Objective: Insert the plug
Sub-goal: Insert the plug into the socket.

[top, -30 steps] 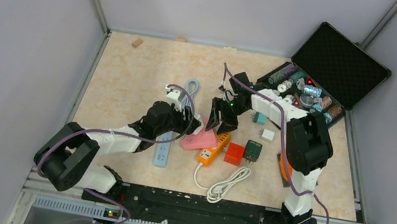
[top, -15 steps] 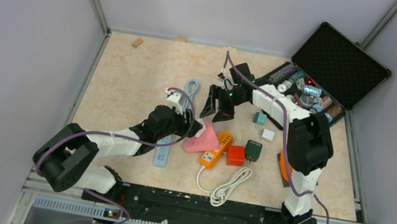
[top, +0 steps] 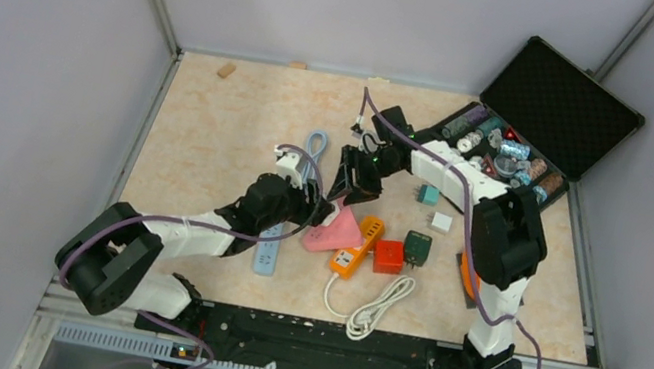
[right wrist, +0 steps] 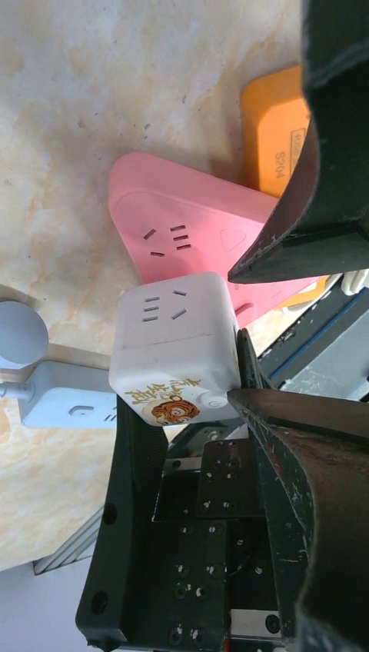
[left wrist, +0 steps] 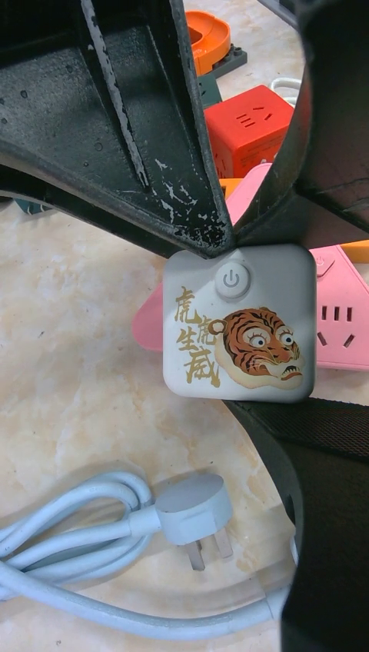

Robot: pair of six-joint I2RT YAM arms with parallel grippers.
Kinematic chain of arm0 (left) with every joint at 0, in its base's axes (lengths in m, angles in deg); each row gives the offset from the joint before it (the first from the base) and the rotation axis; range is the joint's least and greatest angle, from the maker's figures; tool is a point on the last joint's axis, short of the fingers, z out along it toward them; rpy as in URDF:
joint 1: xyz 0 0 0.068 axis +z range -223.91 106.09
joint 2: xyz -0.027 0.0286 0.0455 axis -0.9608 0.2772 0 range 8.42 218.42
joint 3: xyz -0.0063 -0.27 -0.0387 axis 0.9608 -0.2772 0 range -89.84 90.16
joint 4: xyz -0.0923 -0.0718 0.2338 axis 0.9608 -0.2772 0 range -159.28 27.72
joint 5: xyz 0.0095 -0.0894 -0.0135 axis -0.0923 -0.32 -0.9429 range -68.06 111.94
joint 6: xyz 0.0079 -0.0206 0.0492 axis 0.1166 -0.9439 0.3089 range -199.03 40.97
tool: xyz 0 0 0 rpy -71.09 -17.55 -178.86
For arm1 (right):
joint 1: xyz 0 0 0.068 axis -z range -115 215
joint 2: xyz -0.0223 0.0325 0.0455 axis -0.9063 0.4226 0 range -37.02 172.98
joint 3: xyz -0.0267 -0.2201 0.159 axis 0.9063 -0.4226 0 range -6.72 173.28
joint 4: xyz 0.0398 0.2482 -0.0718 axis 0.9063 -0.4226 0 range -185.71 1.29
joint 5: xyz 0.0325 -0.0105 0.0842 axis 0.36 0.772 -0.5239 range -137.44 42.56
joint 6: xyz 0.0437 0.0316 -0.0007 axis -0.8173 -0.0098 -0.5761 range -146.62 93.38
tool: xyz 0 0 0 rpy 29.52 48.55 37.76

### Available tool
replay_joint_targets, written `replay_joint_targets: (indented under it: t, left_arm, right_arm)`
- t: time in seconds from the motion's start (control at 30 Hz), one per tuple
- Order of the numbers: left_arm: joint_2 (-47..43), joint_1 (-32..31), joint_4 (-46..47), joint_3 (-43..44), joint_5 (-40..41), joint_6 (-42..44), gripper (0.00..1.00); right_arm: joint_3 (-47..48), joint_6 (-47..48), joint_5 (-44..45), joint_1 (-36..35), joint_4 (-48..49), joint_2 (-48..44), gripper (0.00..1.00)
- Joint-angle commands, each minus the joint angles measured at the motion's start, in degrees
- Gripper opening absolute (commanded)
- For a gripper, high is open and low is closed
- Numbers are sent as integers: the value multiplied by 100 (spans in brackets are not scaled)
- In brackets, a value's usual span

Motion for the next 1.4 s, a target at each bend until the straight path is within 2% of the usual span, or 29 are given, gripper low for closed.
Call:
replay_joint_targets:
  t: [0.0, 0.17, 0.33, 0.47, 0.6, 0.7, 0.9, 1.13, 1.27, 1.33, 1.37]
  left_arm:
    - [495, -159, -2067, -280, -62, 172, 0]
    - [528, -164, -2125, -225, -33, 197, 0]
    - [511, -181, -2178, -207, -73, 169, 32]
    - [422, -211, -2232, -212, -62, 168, 45]
    - [295, -246, -2286, -216, -72, 177, 53]
    - [194, -282, -2394, -216, -4, 162, 67]
    - [50, -322, -2492, -237, 34, 90, 74]
    - [-119, -332, -2607, -17, -58, 172, 74]
    - [-514, -338, -3038, 299, -75, 395, 76]
    - [-731, -333, -3304, 448, -20, 466, 81]
    - [-857, -331, -3405, 502, 14, 475, 89]
  right_arm:
    - [28, 342, 78, -195, -320, -8, 50]
    - [-69, 544, 529, -312, -624, 9, 41]
    - [-234, 740, 1026, -397, -847, 20, 39]
    - [-444, 777, 1156, -421, -808, 19, 37]
    - [-453, 834, 1337, -479, -851, 63, 36]
    - [-474, 869, 1428, -513, -889, 106, 36]
    - [-514, 921, 1616, -536, -966, 118, 35]
    - [-487, 902, 1589, -532, -952, 86, 33]
    - [-278, 905, 1405, -526, -914, -85, 41]
    - [-168, 898, 1306, -508, -946, -147, 47]
    - [-123, 897, 1259, -489, -947, -179, 50]
